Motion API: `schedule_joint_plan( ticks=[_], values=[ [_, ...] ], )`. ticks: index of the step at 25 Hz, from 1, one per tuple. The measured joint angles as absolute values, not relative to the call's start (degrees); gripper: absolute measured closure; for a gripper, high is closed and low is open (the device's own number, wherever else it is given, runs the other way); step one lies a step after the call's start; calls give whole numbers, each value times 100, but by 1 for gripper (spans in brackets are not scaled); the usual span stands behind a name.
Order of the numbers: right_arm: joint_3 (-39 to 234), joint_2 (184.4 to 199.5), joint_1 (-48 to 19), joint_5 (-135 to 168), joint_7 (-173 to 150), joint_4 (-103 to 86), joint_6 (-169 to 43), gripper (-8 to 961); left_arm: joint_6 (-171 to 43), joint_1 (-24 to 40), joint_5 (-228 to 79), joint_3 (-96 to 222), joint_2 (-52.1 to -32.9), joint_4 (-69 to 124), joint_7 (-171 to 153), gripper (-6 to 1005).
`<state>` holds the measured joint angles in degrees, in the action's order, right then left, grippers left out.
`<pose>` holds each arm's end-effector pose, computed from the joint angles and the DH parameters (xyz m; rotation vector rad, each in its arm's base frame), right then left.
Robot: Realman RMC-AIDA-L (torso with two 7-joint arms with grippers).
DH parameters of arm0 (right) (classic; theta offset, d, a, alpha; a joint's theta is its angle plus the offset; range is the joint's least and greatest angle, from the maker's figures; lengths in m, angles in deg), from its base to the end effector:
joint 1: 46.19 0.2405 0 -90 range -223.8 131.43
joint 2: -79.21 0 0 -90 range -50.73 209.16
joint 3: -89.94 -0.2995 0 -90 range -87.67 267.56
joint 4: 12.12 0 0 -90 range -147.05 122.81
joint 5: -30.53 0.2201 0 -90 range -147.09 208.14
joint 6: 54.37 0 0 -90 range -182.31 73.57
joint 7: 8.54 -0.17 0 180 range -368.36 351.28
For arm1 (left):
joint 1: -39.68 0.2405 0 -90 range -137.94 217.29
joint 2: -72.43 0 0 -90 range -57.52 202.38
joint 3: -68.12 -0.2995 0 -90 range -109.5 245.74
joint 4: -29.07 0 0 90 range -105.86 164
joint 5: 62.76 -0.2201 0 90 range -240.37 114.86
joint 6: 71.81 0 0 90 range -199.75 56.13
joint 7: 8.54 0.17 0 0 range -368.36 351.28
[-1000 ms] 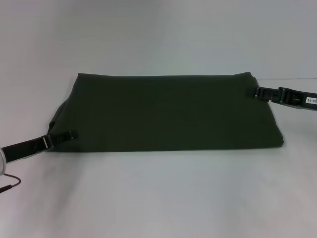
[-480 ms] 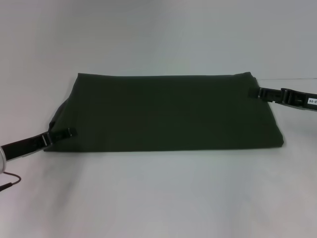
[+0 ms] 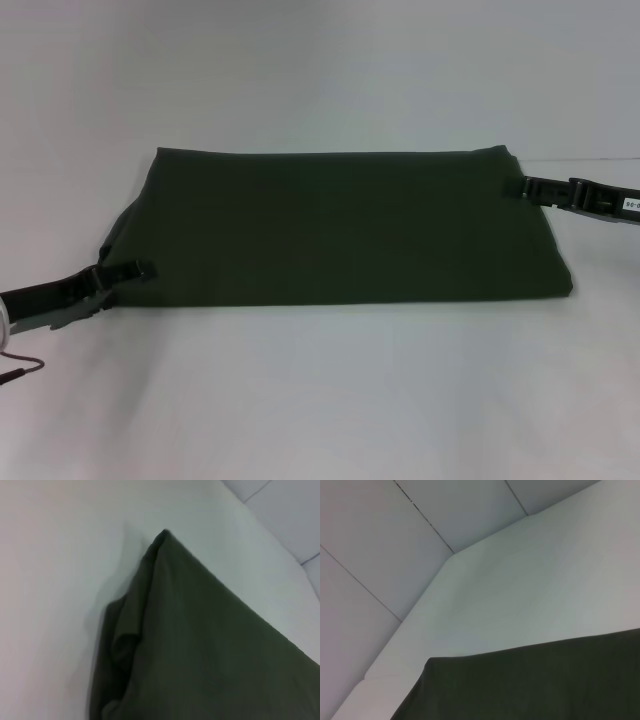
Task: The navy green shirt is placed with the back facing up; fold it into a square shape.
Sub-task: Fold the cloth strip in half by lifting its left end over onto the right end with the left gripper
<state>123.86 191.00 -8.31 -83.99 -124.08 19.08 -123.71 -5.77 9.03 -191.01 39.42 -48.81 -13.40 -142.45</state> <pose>0.3139 0.4590 0.0210 -2.1522 1.3926 0.7469 -0.3625 0.4086 -0.0160 -1.8258 -1.7761 -0.6570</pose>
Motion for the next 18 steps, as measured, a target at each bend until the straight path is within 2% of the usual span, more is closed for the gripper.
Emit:
schedule_joint_plan(
  ticks=[18],
  values=[
    [12385, 19038, -769, -8399, -12543, 1936, -12372, 177, -1247, 855, -19204, 3904, -4879, -1077, -14909, 167]
  ],
)
